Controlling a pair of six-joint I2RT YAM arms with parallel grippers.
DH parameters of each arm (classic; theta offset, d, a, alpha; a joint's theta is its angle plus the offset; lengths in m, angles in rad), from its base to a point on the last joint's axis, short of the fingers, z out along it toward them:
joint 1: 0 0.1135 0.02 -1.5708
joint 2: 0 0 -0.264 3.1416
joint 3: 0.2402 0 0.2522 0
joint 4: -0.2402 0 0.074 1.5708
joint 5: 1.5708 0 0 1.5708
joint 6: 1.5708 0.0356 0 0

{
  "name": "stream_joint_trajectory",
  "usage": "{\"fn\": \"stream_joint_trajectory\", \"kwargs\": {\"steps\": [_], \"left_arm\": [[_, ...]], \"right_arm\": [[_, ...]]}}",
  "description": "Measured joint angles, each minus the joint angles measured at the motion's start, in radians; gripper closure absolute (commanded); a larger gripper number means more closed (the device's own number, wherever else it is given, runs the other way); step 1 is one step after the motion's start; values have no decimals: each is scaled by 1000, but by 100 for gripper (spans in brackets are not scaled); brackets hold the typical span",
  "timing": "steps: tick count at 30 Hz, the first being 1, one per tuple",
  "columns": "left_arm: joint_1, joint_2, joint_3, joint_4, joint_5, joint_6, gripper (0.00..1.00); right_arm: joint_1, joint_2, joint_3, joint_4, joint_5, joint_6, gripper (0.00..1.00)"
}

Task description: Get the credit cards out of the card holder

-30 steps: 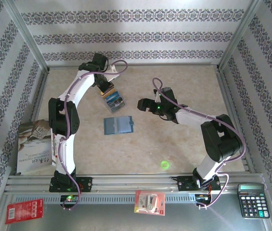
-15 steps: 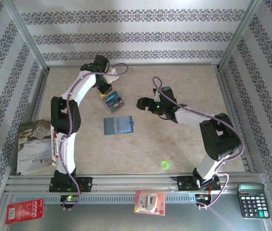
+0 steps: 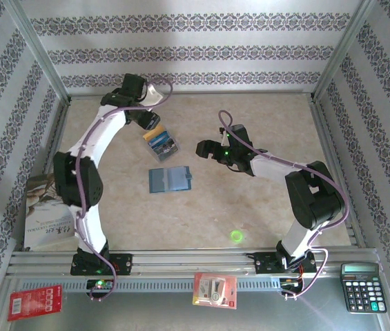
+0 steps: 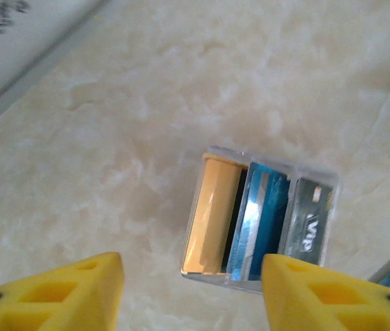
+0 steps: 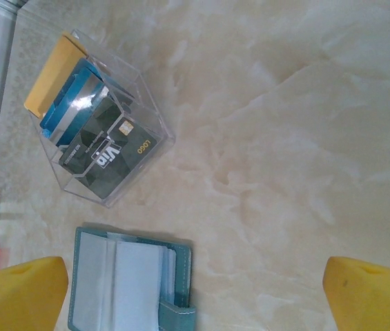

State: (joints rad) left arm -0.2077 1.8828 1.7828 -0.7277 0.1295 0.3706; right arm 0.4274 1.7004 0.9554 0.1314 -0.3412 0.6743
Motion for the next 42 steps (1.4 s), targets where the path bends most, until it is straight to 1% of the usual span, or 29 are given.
{"fn": "stream_joint_trajectory", "kwargs": {"steps": [4,6,10,15,18,21,25,27,31,33,37,42], "left_arm": [[0,-159,-173,132,0,-146,23],[0,-222,-259,184,-3,-208,17],[2,-327,-413,255,-35,-327,12],[32,-480,-603,339,-114,-473,1],[55,-595,-728,409,-195,-540,0],[82,-704,-850,492,-284,-585,0],[105,-808,-1029,651,-404,-611,0],[105,-835,-1124,745,-445,-610,0],[105,-842,-1324,973,-492,-574,0],[105,-828,-1400,1085,-506,-537,0],[105,-775,-1496,1265,-549,-467,0],[114,-723,-1515,1357,-572,-424,0]], "right_arm": [[1,-26,0,-6,21,-5,4],[3,-38,0,-15,35,-13,4],[25,-55,0,-49,69,-32,4],[61,-69,9,-128,138,-70,2],[66,-118,14,-178,201,-100,2],[64,-206,20,-218,285,-138,2],[22,-344,22,-234,402,-184,2],[-10,-405,12,-232,479,-211,2],[-74,-512,-80,-184,658,-284,2],[-111,-536,-142,-157,723,-320,2],[-193,-541,-275,-106,800,-392,2],[-277,-538,-394,-37,840,-425,2]]}}
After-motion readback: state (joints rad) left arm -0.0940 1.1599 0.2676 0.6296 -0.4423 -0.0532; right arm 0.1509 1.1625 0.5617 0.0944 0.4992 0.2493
